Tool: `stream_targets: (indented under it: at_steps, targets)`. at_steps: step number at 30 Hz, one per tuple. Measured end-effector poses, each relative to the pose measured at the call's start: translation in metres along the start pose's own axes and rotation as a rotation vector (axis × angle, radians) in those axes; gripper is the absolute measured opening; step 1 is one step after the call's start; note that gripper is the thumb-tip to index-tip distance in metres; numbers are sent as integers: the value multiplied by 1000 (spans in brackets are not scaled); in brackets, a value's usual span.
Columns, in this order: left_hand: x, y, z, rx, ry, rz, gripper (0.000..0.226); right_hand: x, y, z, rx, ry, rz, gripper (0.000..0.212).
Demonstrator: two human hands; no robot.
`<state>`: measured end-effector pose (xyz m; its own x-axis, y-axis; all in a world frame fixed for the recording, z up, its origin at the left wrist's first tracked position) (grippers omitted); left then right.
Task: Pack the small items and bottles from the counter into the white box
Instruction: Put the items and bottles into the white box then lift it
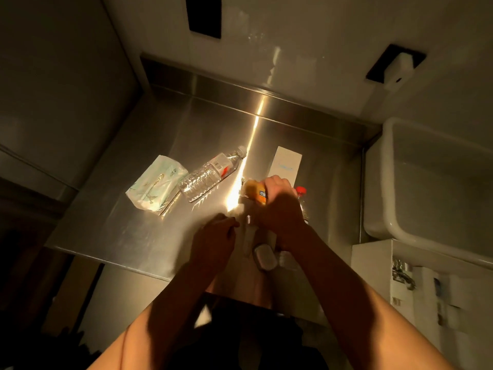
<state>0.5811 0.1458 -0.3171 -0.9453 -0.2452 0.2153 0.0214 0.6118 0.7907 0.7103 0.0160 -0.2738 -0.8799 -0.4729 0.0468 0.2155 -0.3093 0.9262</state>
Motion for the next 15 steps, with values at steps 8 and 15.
stream_targets:
  at_steps: [8, 15]
  targets:
    - [1, -43, -31, -338, -6, 27, 20, 72, 43, -32, -118, 28, -158, 29]
    - [8, -52, -34, -367, 76, 80, 24, 92, 50, -64, -43, -9, -114, 23]
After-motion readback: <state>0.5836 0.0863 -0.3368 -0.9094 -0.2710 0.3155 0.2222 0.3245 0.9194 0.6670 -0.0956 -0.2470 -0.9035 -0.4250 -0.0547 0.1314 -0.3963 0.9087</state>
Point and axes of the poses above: each hand's wrist, its own x-axis away from the middle knuckle, its own y-axis out of the back of the hand, z = x × y, the point moved 2 cm from there along -x, towards the middle knuckle, and after that the axes turned 4 degrees about z, right-handed, at the moved point
